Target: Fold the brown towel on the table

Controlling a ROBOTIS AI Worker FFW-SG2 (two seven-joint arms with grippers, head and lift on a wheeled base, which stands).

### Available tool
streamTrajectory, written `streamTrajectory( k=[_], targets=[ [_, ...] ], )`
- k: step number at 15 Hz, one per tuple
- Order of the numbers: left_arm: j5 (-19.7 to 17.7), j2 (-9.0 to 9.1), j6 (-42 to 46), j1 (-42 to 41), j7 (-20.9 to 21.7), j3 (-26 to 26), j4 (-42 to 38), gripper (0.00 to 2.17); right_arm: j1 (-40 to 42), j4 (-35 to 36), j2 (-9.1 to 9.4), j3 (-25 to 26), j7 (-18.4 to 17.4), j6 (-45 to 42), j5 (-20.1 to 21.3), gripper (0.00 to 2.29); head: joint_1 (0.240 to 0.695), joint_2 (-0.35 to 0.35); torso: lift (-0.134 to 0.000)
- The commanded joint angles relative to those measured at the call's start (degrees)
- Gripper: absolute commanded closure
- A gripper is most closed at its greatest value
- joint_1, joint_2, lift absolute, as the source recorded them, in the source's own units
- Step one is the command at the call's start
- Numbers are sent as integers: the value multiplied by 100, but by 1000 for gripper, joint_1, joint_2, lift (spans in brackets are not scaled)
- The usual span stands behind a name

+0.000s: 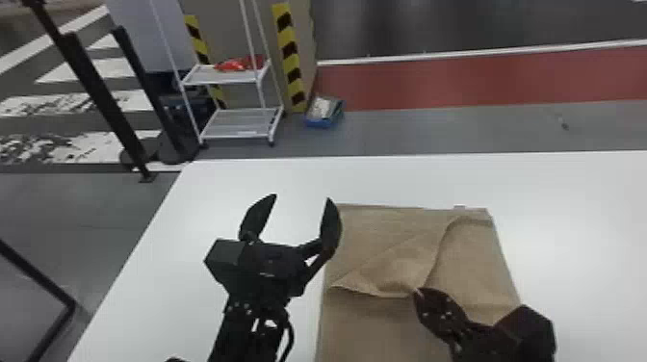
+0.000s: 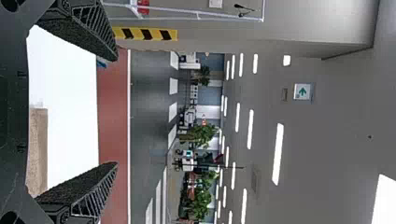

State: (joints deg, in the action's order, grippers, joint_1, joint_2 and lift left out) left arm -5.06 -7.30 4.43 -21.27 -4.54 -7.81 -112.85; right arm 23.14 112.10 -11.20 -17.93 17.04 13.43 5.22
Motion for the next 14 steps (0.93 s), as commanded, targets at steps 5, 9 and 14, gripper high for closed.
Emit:
streamTrajectory(
  k=[5, 9, 14],
  targets=[
    [5, -9, 18, -44, -64, 104, 0, 87, 815, 884, -75, 2355, 291, -433, -1445, 1598, 695, 87, -118],
    [76, 9, 18, -44, -64, 25, 9, 87, 780, 629, 65, 3893, 238, -310, -2333, 1602, 695, -62, -118],
    [234, 0, -53, -26, -64, -81, 18, 87, -705, -399, 355, 5774, 203, 1061, -2456, 1602, 695, -290, -118]
  ],
)
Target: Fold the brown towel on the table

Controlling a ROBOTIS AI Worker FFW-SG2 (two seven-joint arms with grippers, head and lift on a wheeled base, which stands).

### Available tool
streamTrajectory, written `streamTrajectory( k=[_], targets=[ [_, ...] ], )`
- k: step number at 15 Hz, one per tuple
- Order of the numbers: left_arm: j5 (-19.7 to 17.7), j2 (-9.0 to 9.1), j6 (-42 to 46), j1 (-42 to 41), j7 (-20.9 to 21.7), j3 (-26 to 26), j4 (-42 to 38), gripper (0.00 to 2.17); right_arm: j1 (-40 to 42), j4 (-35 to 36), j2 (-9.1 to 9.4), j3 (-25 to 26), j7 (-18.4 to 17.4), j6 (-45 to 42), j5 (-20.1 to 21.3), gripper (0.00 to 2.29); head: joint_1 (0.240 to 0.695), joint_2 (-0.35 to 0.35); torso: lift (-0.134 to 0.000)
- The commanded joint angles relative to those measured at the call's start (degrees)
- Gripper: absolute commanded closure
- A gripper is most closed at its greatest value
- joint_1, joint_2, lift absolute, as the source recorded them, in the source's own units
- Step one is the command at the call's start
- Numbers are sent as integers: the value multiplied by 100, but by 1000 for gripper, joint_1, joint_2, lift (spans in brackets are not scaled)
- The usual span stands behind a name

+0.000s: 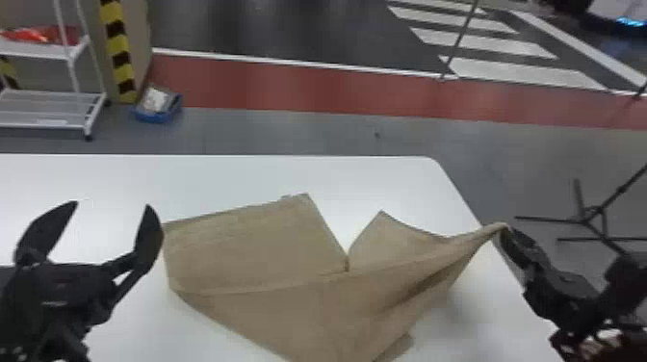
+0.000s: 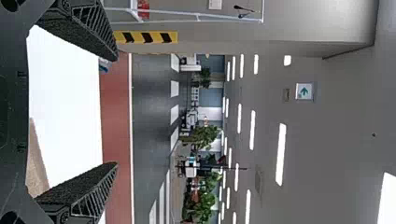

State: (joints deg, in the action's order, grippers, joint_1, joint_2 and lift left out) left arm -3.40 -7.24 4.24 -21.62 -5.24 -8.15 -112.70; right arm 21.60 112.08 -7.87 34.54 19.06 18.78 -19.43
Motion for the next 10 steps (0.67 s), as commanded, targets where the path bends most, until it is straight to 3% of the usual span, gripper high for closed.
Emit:
streamTrajectory(
  k=[1, 3, 5, 10],
  targets=[
    [103, -6, -121, 26, 15, -81, 20, 83, -903, -591, 5, 862, 1, 966, 18, 1598, 695, -350, -118],
    [94, -6, -367, 140, 76, -125, 126, 83, -973, -626, 22, 791, 89, 1054, 9, 1598, 695, -350, -118],
    [94, -6, -824, 237, 190, -169, 196, 83, -912, -600, 58, 334, 106, 755, 114, 1598, 695, -350, -118],
    [-108, 3, -2020, 782, 1052, -169, 609, 198, -920, -582, 84, -246, 106, 614, 255, 1598, 695, -350, -118]
  ],
)
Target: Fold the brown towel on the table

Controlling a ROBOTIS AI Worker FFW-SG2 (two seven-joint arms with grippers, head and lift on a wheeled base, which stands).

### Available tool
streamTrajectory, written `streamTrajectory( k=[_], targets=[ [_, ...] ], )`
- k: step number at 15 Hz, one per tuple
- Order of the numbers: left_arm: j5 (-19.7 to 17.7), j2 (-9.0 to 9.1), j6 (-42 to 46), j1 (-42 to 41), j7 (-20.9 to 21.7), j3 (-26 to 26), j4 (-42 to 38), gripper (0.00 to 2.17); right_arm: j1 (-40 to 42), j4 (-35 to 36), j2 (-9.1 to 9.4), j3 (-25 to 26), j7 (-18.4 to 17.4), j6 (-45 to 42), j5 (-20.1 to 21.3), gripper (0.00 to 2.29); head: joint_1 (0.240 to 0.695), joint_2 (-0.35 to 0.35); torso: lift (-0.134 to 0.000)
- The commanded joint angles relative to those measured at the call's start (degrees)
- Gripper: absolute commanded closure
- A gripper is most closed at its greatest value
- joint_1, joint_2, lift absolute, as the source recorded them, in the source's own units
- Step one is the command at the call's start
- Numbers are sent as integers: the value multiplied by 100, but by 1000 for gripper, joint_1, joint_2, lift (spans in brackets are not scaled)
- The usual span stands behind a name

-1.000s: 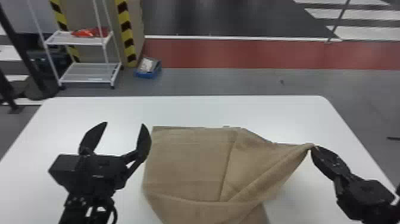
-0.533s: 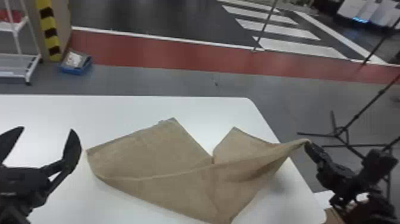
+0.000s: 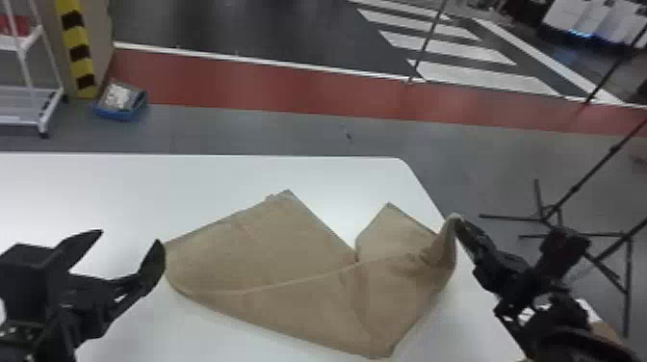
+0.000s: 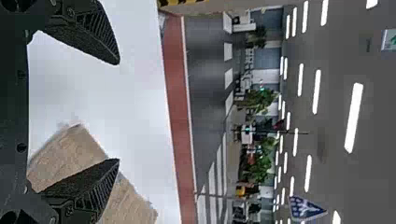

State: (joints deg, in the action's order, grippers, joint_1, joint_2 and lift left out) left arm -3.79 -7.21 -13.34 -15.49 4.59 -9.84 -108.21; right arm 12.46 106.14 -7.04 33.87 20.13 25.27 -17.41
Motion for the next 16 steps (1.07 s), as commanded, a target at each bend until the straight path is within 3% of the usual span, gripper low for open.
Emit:
streamTrajectory(
  k=[1, 6, 8, 11, 16],
  targets=[
    [-202, 0, -279, 283, 226, 0, 309, 218, -24, 12, 1, -328, 0, -34, 106, 1598, 695, -350, -118],
    [-237, 44, -279, 951, 341, -369, 1171, 218, -42, 65, -8, -1075, 0, -87, 370, 1598, 695, -343, -118],
    [18, 97, -244, 1250, 147, -729, 1628, 302, -42, 83, -8, -1269, 0, -122, 493, 1598, 695, -318, -118],
    [71, 167, -138, 1425, 86, -729, 2067, 333, -33, 74, -17, -1374, 0, -175, 572, 1598, 695, -312, -118],
    [-26, 132, -68, 1311, 94, -404, 2023, 444, -77, 74, -26, -1374, 0, -157, 607, 1598, 695, -284, -118]
  ],
)
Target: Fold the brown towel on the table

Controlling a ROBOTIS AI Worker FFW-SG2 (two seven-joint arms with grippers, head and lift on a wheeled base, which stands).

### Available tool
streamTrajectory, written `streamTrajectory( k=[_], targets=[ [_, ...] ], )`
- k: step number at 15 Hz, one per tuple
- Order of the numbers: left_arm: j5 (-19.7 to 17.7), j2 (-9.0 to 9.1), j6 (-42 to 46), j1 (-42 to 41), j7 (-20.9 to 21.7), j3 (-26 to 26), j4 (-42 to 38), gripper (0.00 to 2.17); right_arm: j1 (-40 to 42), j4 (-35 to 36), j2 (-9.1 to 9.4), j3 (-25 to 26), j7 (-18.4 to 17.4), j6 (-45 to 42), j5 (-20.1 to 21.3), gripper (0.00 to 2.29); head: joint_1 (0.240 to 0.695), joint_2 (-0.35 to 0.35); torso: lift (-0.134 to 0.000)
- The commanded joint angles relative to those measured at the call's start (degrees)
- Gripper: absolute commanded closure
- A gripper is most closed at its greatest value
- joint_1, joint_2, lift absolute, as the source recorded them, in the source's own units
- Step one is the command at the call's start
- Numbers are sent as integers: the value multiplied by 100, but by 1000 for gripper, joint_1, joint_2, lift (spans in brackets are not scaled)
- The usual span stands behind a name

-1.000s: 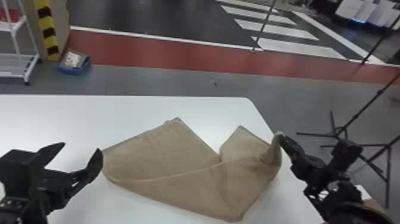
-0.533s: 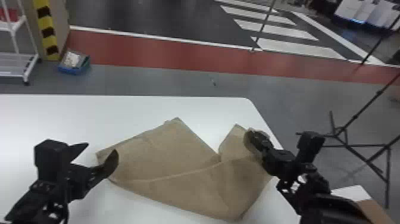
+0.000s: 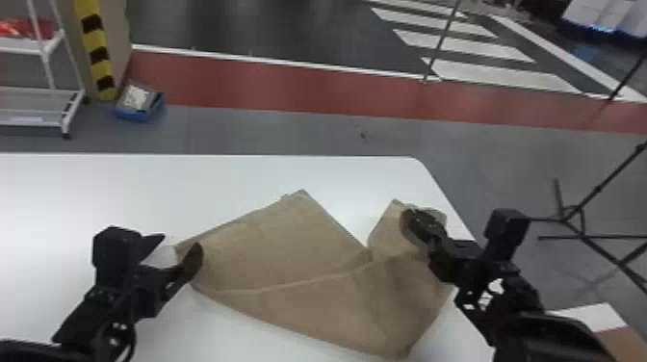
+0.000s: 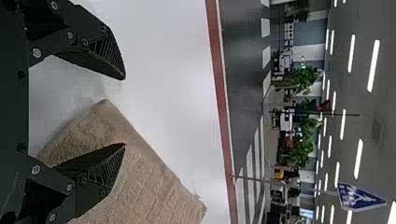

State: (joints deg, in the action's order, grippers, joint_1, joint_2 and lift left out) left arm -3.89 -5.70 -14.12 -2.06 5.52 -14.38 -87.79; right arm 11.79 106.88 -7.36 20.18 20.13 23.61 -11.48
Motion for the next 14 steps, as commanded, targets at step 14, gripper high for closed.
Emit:
streamTrajectory(
  k=[14],
  targets=[
    [249, -54, -236, -287, 212, 58, -484, 1021, -72, -18, 6, -22, 0, 8, 40, 1598, 695, -277, -118]
  ],
)
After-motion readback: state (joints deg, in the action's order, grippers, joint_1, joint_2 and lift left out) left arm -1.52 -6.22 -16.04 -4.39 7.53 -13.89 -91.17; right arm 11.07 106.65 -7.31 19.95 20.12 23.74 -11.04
